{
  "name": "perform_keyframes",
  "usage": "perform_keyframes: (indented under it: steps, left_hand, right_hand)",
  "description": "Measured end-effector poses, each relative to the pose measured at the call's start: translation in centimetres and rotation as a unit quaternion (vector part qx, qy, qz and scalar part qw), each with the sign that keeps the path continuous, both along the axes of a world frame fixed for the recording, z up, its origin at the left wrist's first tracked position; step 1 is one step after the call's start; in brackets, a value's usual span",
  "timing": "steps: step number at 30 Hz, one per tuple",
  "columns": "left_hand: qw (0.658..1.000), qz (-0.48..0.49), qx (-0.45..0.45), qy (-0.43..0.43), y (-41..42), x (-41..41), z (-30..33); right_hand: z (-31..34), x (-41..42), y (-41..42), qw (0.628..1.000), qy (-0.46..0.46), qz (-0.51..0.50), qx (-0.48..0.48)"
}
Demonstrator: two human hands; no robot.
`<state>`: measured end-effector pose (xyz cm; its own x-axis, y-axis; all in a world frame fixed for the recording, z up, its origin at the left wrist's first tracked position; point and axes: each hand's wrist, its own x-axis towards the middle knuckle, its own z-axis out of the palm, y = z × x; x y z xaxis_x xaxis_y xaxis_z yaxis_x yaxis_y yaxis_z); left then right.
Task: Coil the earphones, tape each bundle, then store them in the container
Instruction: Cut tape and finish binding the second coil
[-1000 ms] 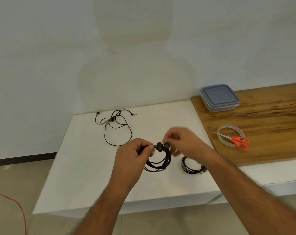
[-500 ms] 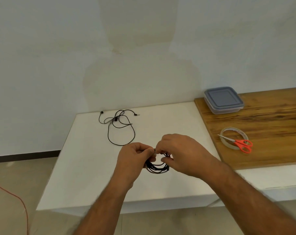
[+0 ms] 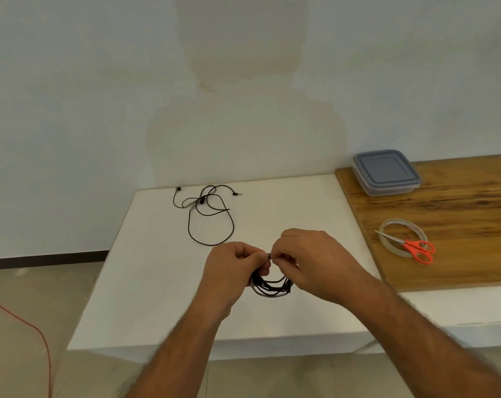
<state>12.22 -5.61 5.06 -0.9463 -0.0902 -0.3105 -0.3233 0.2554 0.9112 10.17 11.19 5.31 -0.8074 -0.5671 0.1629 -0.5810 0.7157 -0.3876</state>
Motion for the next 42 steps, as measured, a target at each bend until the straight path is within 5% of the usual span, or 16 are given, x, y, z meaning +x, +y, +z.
perform_keyframes:
  steps: [7,15,24,31,34,40,42]
  left_hand:
    - [0.994,-0.061,-0.087,0.033,0.2,0.2,0.2]
    - [0.975,-0.142,-0.166,0.044,0.5,0.2,0.6]
    - [0.946,-0.2,-0.217,0.137,0.4,0.5,0.6]
    - [0.918,-0.215,-0.225,0.244,0.5,0.6,0.6]
    - [0.919,-0.212,-0.216,0.251,0.7,0.8,0.6]
    - [0.964,-0.146,-0.137,0.174,0.4,0.6,0.3]
    - [0.967,-0.136,-0.139,0.165,0.3,0.5,0.1]
  right_hand:
    - [-0.1,-0.1,0.2,0.992,-0.074,-0.072,-0.071]
    - [-0.1,-0.5,0.6,0.94,-0.246,-0.156,-0.177]
    - [-0.7,-1.7,1.9,0.767,-0.537,-0.141,-0.321]
    - [-1.0,-1.9,2.9,0.643,-0.651,-0.084,-0.395]
    - [-1.2,-2.0,2.9,0.667,-0.643,-0.067,-0.37]
    - [-0.8,-1.9,2.9,0.846,-0.373,-0.115,-0.363]
    - [-0.1,-1.5,2.9,0.872,-0.331,-0.08,-0.352]
